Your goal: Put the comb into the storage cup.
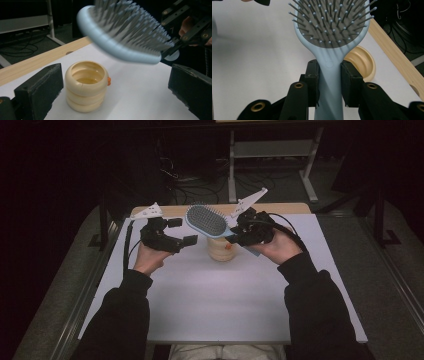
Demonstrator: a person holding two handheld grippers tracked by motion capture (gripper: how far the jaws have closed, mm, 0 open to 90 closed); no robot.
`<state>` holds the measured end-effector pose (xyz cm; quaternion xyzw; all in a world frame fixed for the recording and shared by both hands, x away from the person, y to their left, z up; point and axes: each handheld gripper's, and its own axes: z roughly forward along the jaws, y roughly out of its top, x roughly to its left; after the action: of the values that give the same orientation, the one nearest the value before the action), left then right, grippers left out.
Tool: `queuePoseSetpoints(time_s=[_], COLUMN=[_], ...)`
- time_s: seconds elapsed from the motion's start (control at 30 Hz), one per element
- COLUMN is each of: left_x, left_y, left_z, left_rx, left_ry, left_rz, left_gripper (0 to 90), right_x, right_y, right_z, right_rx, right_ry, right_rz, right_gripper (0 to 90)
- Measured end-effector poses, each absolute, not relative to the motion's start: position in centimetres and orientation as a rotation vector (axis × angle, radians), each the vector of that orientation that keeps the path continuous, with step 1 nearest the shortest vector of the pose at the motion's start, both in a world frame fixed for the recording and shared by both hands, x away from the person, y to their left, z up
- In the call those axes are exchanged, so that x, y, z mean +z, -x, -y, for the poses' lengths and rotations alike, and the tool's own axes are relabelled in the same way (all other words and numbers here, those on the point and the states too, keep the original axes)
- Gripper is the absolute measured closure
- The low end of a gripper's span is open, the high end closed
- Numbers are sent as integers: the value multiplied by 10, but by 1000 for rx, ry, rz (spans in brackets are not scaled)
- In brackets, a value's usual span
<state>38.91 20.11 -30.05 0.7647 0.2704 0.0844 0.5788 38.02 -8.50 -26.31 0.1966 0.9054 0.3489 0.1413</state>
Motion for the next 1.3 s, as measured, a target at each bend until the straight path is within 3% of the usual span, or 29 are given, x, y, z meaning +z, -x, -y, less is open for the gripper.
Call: queuePoseSetpoints(time_s=[0.6,0.7,0.83,0.97,1.1,1.3], left_x=[-302,-304,-304,-305,-303,-300], left_y=[-415,-418,-418,-421,-421,-422], left_z=[-187,-186,-187,-190,-194,-196], left_rx=[77,-6,15,-60,-58,-79], left_ry=[-1633,-1568,-1518,-1437,-1402,-1365], left_rz=[-809,-837,-898,-977,-955,-927], left_gripper=[1,68,188,304,415,503], right_x=[-276,-277,-277,-277,-279,-280], right_y=[-390,-391,-391,-392,-393,-396], right_z=[65,63,62,60,56,52], right_rx=[971,971,975,972,950,934], right_ry=[-558,-567,-561,-579,-590,-604], right_rz=[-2590,-2571,-2546,-2540,-2529,-2529], right_gripper=[684,684,684,682,682,682])
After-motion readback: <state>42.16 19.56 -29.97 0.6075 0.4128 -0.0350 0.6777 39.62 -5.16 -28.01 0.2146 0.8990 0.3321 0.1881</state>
